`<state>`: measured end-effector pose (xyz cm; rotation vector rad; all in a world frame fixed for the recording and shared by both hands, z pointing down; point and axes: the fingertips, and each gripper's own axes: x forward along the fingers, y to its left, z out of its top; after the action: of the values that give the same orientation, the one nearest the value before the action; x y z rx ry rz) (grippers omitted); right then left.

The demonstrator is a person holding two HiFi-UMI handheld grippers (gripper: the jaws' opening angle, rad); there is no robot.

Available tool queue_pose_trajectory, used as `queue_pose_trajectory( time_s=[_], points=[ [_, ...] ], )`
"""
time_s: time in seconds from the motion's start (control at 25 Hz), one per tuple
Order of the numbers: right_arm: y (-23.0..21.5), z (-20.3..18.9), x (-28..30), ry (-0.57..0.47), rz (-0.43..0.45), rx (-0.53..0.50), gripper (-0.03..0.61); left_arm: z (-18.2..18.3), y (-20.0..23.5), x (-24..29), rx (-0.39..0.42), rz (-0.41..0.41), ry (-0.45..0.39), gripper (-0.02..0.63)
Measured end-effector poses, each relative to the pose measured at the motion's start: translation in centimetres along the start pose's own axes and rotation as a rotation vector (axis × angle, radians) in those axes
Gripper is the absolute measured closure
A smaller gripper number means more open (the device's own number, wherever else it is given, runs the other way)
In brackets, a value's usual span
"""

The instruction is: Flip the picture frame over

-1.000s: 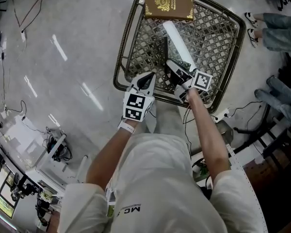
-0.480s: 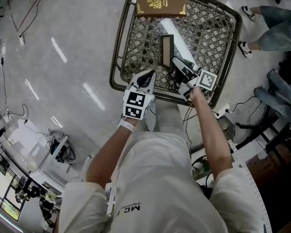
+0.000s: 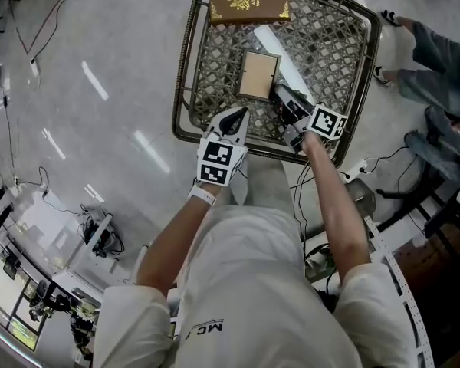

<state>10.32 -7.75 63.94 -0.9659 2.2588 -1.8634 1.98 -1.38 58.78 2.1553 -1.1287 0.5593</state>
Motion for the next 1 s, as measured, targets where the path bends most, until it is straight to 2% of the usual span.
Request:
queue_pose_trajectory(
  time_s=[0.36,0.84,1.0],
  points=[
    [0.4,0.0,-0.4,0.011,-0.043,-0.074,0.557,0.5,0.2,-0.4,0.004,0.002,-0.014,0.591],
    [4.1,-0.3,-2.5,0.036,-0.168,-0.339,0.555,3.4,0.0,-2.8,0.032,-0.006,-0.057,0.591],
    [5.5,-0.3,-3.4,0.05,-0.212,-0.446,0.557,4.3,-0.4,-3.8,0.011,-0.028,-0.058,0.591]
  ],
)
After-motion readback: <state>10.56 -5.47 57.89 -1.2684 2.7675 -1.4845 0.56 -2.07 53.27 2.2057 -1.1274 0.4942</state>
